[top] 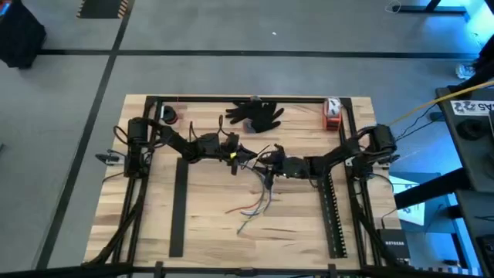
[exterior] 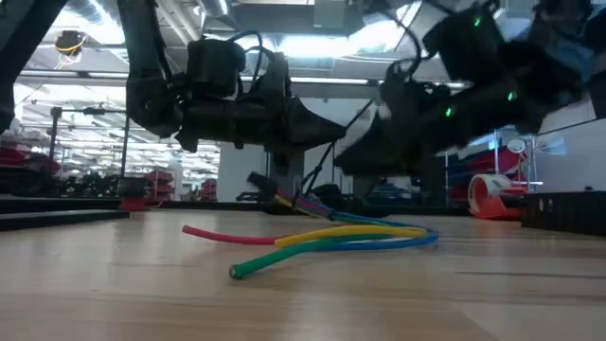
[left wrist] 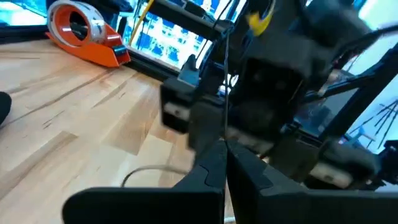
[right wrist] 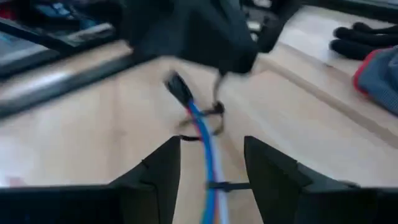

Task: Ziptie cables
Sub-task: Wrap the cable wires with the black ziptie

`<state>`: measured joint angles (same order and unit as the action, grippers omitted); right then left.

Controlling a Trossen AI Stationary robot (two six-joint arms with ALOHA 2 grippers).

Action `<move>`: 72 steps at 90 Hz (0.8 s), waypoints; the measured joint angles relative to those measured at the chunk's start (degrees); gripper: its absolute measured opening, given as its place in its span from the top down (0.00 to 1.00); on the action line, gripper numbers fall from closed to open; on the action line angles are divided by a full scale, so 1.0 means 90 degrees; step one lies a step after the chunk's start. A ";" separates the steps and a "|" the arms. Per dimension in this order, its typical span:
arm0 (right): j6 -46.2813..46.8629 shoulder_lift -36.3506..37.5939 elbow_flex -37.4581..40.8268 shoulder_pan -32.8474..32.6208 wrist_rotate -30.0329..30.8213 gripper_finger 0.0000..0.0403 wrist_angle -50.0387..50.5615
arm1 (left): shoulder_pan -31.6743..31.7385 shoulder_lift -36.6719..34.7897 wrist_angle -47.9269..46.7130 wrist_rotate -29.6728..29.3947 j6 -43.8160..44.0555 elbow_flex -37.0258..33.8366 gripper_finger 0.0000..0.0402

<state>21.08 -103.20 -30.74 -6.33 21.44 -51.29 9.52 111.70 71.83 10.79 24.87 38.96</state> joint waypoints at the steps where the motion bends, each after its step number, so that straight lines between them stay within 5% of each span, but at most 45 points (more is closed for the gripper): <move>1: -0.0028 -0.0046 -0.0036 0.0001 0.0000 0.59 -0.0052 | 0.0000 0.0000 0.0014 0.0000 0.0009 0.0000 1.00; 37: -0.0598 -0.0515 -0.0820 0.0014 0.0003 0.60 -0.0139 | 0.0000 -0.0005 0.0107 -0.0001 0.0072 0.0005 1.00; 61: -0.0594 -0.0637 -0.0974 0.0086 -0.0023 0.94 0.0222 | -0.0002 -0.0005 0.0078 0.0026 0.0079 0.0002 1.00; 72: -0.0494 -0.0636 -0.0980 0.0084 0.0152 0.95 0.0334 | -0.0002 -0.0005 0.0358 0.0062 0.0129 0.0002 1.00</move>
<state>16.64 -108.92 -39.57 -5.57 22.82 -48.28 9.50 111.66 75.05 11.35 26.03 38.98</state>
